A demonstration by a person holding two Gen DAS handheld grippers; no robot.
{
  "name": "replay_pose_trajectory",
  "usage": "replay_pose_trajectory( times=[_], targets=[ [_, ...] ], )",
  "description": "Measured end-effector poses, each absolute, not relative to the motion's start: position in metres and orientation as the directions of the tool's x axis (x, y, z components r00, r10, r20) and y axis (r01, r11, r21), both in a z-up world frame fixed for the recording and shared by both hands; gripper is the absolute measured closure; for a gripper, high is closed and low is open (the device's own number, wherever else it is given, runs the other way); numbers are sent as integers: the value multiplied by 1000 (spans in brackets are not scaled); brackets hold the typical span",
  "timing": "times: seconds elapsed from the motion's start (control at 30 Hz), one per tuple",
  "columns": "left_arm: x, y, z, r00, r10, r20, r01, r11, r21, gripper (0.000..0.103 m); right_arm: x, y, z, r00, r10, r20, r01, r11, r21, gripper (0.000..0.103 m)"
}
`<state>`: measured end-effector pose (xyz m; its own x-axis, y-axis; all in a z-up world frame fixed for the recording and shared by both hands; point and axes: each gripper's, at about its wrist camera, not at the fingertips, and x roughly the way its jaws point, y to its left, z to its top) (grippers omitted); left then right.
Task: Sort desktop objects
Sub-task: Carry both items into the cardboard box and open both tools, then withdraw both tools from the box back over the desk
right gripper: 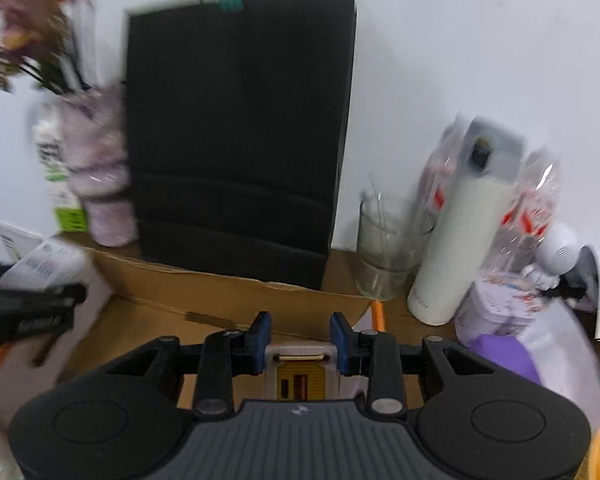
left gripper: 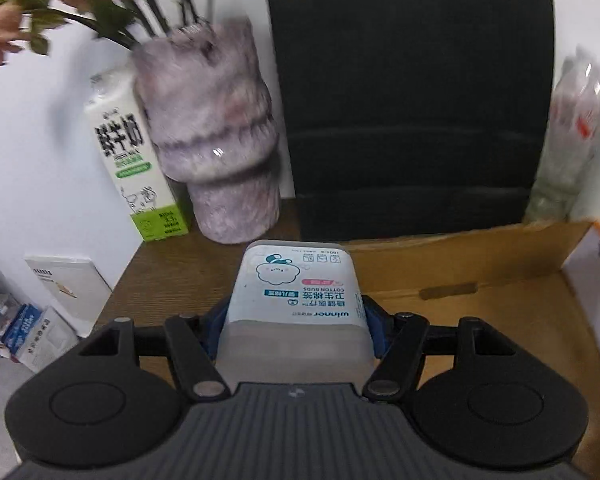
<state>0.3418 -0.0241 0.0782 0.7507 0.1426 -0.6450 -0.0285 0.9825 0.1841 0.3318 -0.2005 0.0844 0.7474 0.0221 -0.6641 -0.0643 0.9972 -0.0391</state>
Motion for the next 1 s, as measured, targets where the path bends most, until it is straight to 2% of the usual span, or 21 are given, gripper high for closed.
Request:
replay_pose_trajectory(
  times=[0.13, 0.23, 0.3, 0.4, 0.5, 0.57, 0.73, 0.83, 1.0],
  targets=[
    [351, -33, 63, 707, 130, -695, 4, 982, 187, 35, 372, -199, 47, 650, 16, -760, -48, 999, -20, 72],
    [358, -32, 57, 684, 135, -717, 20, 979, 203, 33, 385, -196, 33, 621, -33, -783, -30, 997, -66, 72],
    [356, -31, 60, 690, 107, -716, 42, 981, 187, 26, 387, -197, 31, 611, -56, -789, -20, 996, -86, 72],
    [348, -26, 78, 705, 110, -701, 38, 981, 192, 24, 378, -204, 47, 640, -29, -768, -11, 999, -47, 71],
    [332, -17, 102, 726, 103, -679, 23, 985, 173, 19, 357, -215, 76, 680, -5, -733, -2, 1000, -9, 63],
    [320, -10, 116, 729, 85, -679, 23, 989, 149, 15, 339, -217, 93, 695, 18, -719, -25, 1000, 0, 53],
    [273, 6, 135, 740, 61, -670, 14, 994, 107, 6, 285, -213, 112, 704, 76, -707, -93, 996, 14, 45],
    [212, 25, 142, 801, 59, -596, -22, 997, 70, 1, 242, -213, 116, 732, 106, -674, -125, 992, 20, 38],
    [104, 30, 133, 865, -9, -502, 27, 999, 30, 0, 147, -211, 106, 792, 136, -595, -142, 989, 37, 28]
  ],
)
